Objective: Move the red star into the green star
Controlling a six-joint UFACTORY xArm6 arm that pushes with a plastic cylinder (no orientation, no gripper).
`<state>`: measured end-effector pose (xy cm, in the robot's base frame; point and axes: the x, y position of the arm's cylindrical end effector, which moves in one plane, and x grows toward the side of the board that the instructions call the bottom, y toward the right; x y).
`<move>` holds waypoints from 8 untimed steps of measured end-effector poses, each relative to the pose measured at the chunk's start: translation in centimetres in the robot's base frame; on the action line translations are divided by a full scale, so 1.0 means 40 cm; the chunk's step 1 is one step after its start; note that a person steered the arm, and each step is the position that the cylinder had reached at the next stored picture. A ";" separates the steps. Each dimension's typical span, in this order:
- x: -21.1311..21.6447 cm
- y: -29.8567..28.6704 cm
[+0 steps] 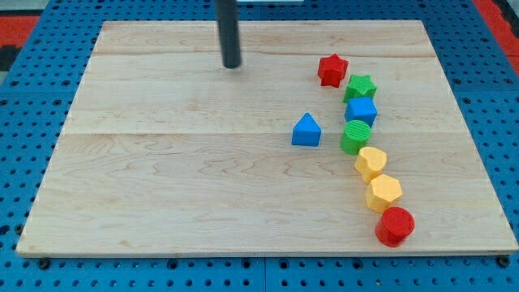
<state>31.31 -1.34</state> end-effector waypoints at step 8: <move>0.050 0.540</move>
<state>33.32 20.26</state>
